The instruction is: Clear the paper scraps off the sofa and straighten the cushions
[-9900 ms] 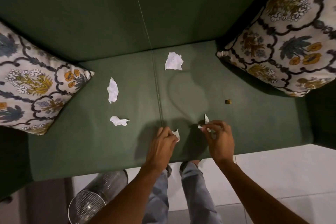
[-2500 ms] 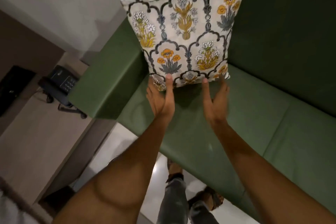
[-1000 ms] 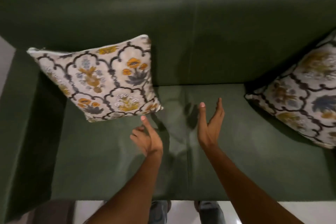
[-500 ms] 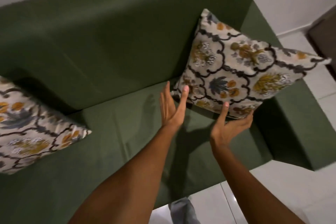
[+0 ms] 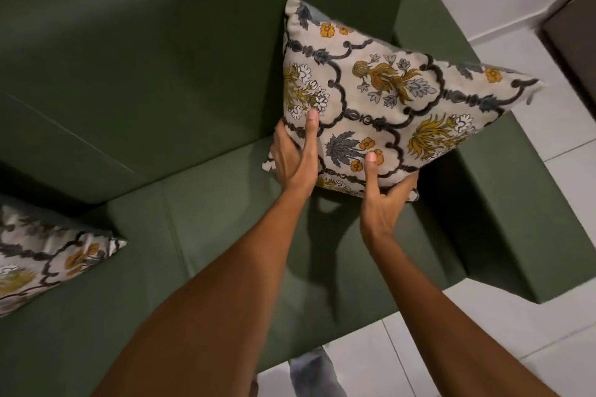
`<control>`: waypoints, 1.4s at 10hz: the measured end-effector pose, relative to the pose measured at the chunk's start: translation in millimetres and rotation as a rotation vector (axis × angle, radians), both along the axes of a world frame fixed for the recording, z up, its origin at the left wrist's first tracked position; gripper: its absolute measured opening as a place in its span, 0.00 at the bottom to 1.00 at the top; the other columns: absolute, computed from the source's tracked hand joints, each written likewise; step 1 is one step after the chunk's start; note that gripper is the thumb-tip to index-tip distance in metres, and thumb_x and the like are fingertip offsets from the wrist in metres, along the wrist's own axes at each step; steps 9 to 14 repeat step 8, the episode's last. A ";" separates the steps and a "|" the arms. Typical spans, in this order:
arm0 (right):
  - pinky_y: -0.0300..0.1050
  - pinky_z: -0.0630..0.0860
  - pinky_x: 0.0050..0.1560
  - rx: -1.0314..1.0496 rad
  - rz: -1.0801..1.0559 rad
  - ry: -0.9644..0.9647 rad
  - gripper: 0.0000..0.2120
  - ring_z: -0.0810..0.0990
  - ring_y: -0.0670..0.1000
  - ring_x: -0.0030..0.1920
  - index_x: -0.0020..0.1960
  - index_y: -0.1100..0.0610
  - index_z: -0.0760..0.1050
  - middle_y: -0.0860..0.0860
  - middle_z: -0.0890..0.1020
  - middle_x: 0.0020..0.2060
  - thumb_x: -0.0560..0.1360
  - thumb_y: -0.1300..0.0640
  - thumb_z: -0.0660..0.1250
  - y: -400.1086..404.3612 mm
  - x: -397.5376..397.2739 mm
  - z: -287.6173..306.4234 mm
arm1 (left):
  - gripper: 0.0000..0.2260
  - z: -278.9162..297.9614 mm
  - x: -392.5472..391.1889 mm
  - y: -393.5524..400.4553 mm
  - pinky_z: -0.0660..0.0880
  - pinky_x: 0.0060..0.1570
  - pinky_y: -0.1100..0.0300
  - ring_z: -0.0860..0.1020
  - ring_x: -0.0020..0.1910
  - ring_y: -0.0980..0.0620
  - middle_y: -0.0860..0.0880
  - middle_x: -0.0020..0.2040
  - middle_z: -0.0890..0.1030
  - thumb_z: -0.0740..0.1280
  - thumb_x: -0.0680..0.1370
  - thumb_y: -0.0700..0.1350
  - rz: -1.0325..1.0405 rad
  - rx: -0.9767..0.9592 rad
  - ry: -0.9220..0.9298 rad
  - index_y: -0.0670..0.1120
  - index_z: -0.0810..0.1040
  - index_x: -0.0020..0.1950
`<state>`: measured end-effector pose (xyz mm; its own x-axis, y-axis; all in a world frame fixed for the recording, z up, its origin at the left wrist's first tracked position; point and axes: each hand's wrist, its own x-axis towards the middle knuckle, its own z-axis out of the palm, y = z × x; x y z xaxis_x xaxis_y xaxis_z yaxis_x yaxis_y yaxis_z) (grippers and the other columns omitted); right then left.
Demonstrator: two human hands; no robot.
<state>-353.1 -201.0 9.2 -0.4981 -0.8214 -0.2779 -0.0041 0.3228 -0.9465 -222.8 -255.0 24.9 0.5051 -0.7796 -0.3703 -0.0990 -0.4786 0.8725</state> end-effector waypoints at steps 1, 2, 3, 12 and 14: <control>0.61 0.70 0.81 0.015 0.137 -0.022 0.50 0.72 0.53 0.79 0.82 0.50 0.61 0.51 0.73 0.77 0.70 0.29 0.77 -8.6 8.1 3.7 | 0.41 2.2 14.0 22.0 0.68 0.66 0.51 0.72 0.66 0.50 0.51 0.65 0.76 0.60 0.70 0.81 0.097 -0.046 -0.074 0.52 0.69 0.70; 0.62 0.71 0.80 0.020 0.264 -0.012 0.50 0.74 0.54 0.77 0.82 0.49 0.63 0.52 0.75 0.76 0.69 0.29 0.77 -18.4 24.3 7.1 | 0.41 2.0 37.1 39.7 0.69 0.64 0.51 0.72 0.63 0.49 0.49 0.63 0.76 0.61 0.70 0.80 0.212 -0.089 -0.128 0.49 0.70 0.68; 0.63 0.72 0.79 0.031 0.355 0.032 0.50 0.74 0.56 0.77 0.80 0.49 0.64 0.52 0.75 0.75 0.67 0.27 0.77 -25.8 44.9 10.9 | 0.37 0.0 60.1 57.1 0.69 0.62 0.53 0.74 0.61 0.49 0.50 0.59 0.75 0.61 0.70 0.80 0.306 -0.084 -0.152 0.49 0.70 0.62; 0.58 0.63 0.84 0.223 0.164 0.198 0.49 0.63 0.62 0.83 0.86 0.53 0.56 0.59 0.54 0.85 0.75 0.43 0.79 -3.0 103.9 62.7 | 0.41 77.5 163.3 94.9 0.73 0.62 0.40 0.69 0.66 0.41 0.43 0.65 0.67 0.53 0.77 0.76 0.034 0.196 -0.595 0.46 0.59 0.77; 0.58 0.63 0.84 0.223 0.164 0.198 0.49 0.63 0.62 0.83 0.86 0.53 0.56 0.59 0.54 0.85 0.75 0.43 0.79 -3.0 103.9 62.7 | 0.41 77.5 163.3 94.9 0.73 0.62 0.40 0.69 0.66 0.41 0.43 0.65 0.67 0.53 0.77 0.76 0.034 0.196 -0.595 0.46 0.59 0.77</control>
